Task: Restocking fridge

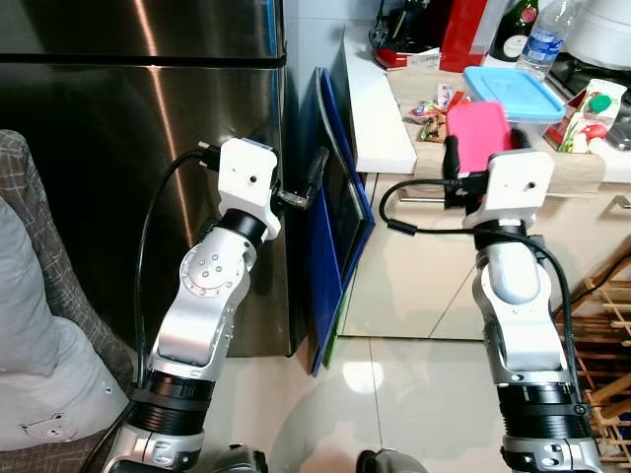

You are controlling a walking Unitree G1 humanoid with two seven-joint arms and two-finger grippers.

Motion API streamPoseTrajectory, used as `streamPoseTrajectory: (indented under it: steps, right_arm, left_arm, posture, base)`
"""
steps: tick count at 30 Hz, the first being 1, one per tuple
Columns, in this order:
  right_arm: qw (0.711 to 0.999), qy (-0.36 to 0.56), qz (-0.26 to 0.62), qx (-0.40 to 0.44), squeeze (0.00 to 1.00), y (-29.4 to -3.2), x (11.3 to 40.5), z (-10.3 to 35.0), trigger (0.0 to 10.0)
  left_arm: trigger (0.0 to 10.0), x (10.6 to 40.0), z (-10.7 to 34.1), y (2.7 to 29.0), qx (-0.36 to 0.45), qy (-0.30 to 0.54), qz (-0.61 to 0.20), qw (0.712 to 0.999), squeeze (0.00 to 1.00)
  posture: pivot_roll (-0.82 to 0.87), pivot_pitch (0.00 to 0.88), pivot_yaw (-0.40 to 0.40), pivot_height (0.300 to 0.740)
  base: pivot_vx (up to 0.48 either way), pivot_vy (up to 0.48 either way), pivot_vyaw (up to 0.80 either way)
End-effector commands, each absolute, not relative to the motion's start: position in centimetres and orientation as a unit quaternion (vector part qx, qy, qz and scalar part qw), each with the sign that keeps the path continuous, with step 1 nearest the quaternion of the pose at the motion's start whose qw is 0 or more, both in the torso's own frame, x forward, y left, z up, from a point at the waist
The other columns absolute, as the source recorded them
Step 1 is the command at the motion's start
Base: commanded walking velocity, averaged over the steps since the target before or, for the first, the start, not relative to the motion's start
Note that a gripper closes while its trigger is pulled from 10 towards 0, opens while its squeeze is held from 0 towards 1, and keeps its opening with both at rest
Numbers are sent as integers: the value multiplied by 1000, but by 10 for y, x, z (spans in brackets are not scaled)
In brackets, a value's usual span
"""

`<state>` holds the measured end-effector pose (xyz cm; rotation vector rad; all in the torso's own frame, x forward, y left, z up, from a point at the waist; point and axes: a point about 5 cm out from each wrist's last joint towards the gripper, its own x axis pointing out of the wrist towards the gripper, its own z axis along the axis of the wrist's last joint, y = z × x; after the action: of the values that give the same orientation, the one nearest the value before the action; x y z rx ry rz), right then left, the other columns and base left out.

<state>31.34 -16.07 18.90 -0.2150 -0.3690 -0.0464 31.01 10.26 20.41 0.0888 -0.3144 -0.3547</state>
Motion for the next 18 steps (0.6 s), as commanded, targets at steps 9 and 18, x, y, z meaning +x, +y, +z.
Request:
streamPoseTrajectory:
  steps: [9,18]
  right_arm:
    - [981,-164,-14,-103,0,-161,315,184,0]
    - [982,-147,-27,-118,0,-169,314,170,0]
  left_arm:
    - [10000,309,207,100,35,-167,-196,966,0]
    - [10000,319,167,111,-33,-62,-172,983,0]
  posture:
    - [-70,0,19,740]
    - [-79,0,19,740]
  base:
    - [0,0,0]
    - [0,0,-644]
